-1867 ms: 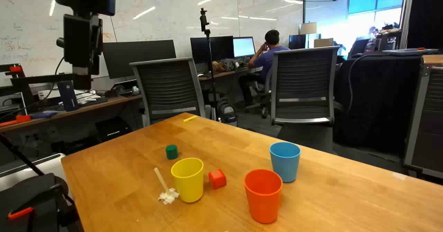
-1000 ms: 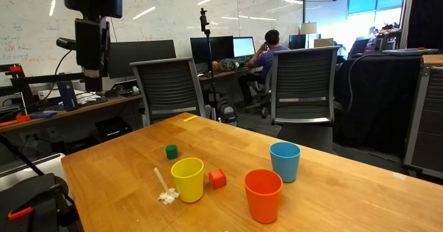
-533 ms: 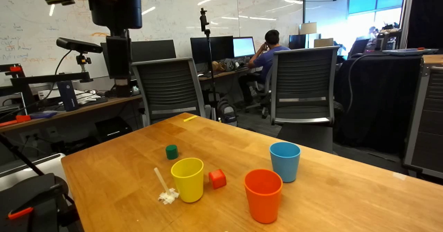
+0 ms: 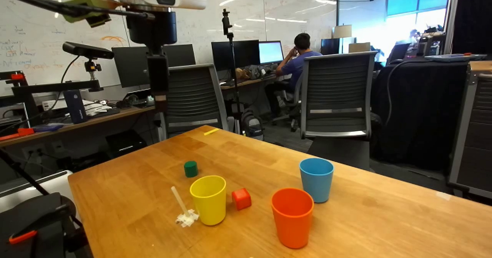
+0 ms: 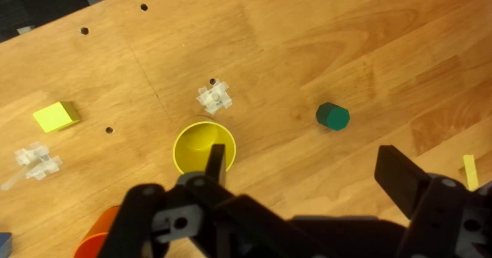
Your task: Stack the three cups
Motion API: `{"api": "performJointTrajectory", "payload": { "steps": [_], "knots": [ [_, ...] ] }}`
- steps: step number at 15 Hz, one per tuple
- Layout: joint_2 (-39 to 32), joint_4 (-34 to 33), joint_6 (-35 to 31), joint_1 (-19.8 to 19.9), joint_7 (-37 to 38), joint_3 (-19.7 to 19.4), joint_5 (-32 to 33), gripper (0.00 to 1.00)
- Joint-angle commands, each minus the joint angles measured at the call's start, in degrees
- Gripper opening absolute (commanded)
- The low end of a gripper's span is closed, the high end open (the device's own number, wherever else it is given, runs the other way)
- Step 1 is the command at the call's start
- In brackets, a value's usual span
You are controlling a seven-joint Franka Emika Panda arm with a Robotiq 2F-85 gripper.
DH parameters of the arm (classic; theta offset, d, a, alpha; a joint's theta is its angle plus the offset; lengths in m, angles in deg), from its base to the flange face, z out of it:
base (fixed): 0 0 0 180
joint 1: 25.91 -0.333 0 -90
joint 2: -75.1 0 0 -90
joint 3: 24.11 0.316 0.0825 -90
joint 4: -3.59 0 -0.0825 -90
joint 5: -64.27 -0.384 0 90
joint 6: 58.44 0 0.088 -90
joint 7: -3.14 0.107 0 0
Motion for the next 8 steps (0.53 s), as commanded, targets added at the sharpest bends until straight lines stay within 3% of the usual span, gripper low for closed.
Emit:
{"api": "performJointTrajectory", "payload": {
  "steps": [1, 8],
  "knots": [
    [-6.14, -4.48, -1.03, -0.35, -0.79, 0.64, -1.97, 1.00],
    [-16.93, -9.22, -6.44, 0.29, -1.27, 1.21, -2.07, 1.00]
  ]
}}
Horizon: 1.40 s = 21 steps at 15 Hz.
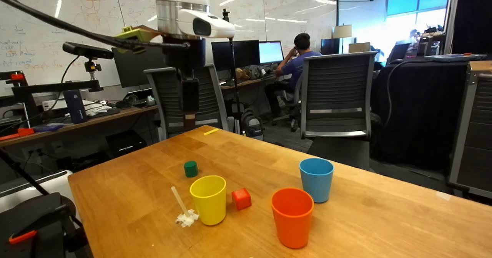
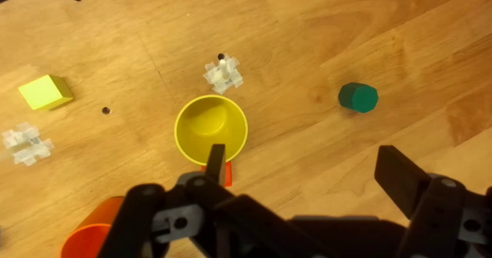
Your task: Stack the three cups
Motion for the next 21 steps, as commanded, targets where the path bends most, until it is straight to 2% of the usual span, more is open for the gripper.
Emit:
{"api": "performJointTrajectory", "payload": {
  "steps": [1, 9, 21],
  "knots": [
    [-6.15, -3.21, -3.43, 0.55, -1.57, 0.89, -2.35, 1.00],
    [-14.87, -5.59, -7.57, 1.45, -3.86, 2.75, -5.23, 1.00],
    [-23.84, -9.29, -9.29, 2.10, -2.15, 3.50, -3.37, 1.00]
  ]
}}
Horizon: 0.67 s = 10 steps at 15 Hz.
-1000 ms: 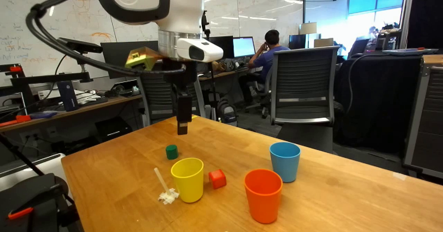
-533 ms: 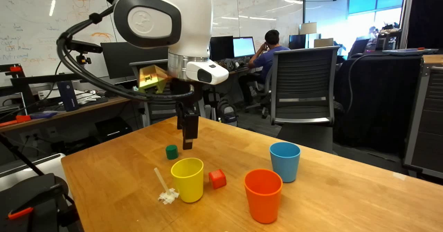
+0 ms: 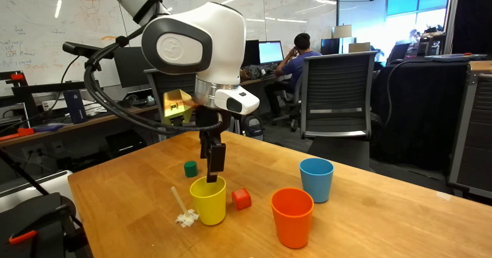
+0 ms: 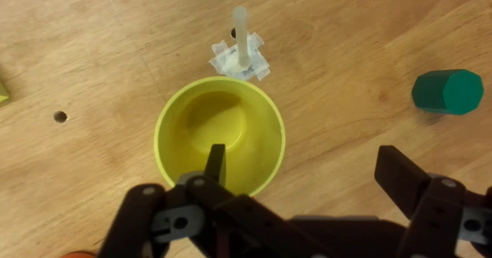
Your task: Stack the three cups
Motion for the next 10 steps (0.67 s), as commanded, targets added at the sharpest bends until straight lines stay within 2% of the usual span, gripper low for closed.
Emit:
{"api": "performJointTrajectory", "payload": {
  "steps": [1, 4, 6, 10],
  "knots": [
    [-2.44, -2.19, -0.58, 1.33, 0.14, 1.55, 0.17, 1.00],
    [-3.66, -2.91, -0.51, 1.34, 0.41, 1.68, 0.37, 1.00],
    [-4.16, -3.27, -0.28, 1.51, 0.27, 1.83, 0.20, 0.74],
    [-4.80, -3.78, -0.07, 1.71, 0.47, 1.93, 0.07, 0.42]
  ]
}}
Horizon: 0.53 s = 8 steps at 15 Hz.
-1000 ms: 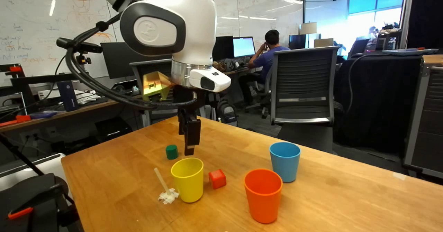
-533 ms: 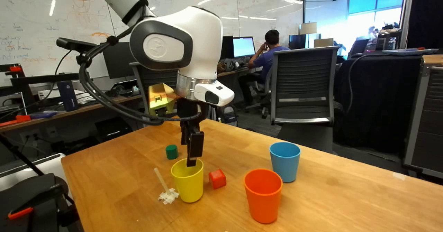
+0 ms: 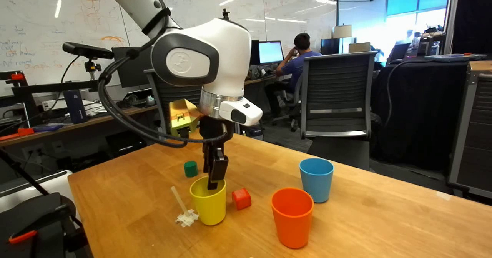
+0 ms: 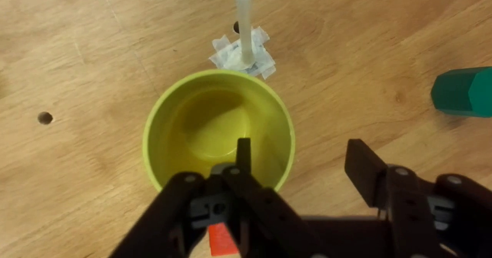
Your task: Stack the three cups
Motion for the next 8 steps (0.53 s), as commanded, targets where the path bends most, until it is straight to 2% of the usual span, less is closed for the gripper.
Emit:
{"api": "performJointTrajectory", "payload": {
  "steps": [1, 5, 6, 8],
  "knots": [
    [-0.85, -1.61, 0.24, 1.57, 0.52, 1.48, 0.05, 0.35],
    [-1.01, -1.89, 0.63, 2.03, 0.47, 1.44, -0.23, 0.04],
    [-1.07, -1.99, 0.85, 2.20, 0.57, 1.44, -0.37, 0.01],
    [-0.67, -2.16, 1.99, 2.64, 0.84, 1.36, -0.53, 0.00]
  ]
}}
